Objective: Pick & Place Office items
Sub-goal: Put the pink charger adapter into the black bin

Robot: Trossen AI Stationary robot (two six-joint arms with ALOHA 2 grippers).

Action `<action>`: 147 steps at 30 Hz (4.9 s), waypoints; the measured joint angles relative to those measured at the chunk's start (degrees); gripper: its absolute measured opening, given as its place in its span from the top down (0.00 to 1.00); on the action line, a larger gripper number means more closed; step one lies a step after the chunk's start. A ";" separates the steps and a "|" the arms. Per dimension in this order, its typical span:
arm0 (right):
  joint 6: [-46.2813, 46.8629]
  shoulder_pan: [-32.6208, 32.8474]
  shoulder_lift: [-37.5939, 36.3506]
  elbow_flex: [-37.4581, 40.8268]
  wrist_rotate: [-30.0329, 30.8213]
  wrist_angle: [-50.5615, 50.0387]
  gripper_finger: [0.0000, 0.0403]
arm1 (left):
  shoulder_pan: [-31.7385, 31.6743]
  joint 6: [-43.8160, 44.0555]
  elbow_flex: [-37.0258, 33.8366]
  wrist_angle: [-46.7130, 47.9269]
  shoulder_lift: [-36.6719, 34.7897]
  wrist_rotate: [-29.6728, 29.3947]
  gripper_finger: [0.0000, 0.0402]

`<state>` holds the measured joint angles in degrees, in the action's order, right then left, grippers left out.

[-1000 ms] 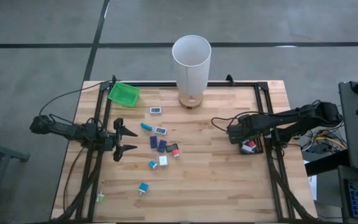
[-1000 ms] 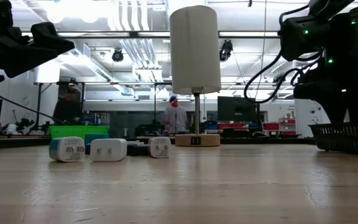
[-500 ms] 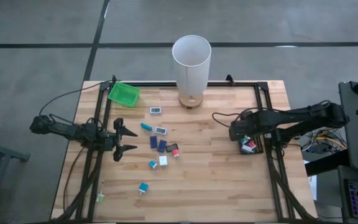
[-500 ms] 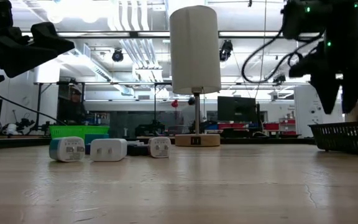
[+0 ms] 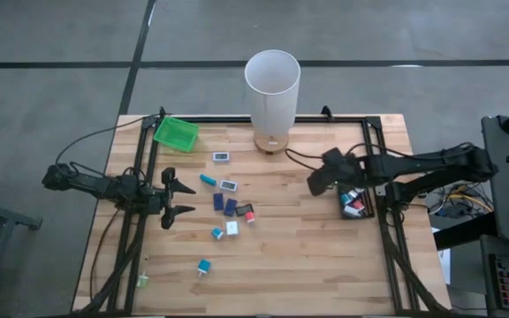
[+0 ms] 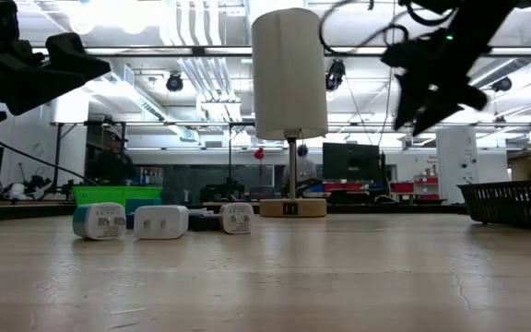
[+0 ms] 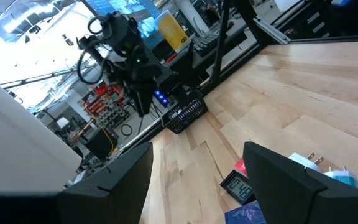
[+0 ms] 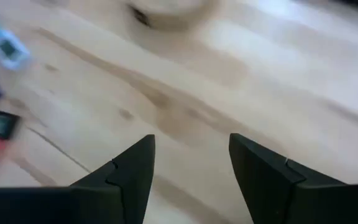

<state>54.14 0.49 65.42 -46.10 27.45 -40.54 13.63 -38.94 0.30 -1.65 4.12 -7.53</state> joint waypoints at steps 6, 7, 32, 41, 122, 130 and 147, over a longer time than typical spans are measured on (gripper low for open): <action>-2.56 1.01 5.55 0.52 1.27 12.35 0.49 | 0.01 -0.01 0.00 0.00 0.02 0.01 0.36; -3.10 1.27 6.72 0.52 1.28 14.50 0.49 | 0.00 -0.01 0.00 0.00 0.02 0.01 0.36; -13.17 21.99 33.05 0.53 29.08 58.53 0.49 | 0.02 -0.02 0.00 0.00 0.70 0.02 0.36; -22.56 25.14 42.83 -5.06 33.16 64.09 0.49 | 0.00 -0.01 0.00 -0.01 0.76 0.00 0.36; 5.85 19.56 64.97 -29.53 25.47 40.65 0.59 | 0.02 -0.02 0.00 0.00 1.33 0.00 0.36; 5.70 19.56 64.97 -29.53 25.13 40.70 0.68 | 0.00 -0.02 0.00 0.00 1.33 0.01 0.36; 6.09 20.69 58.26 -29.52 20.48 35.08 0.68 | 0.01 -0.02 0.00 0.00 1.36 0.01 0.36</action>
<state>60.23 21.18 123.68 -75.62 47.93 -5.46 13.64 -38.96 0.30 -1.65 5.48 -7.52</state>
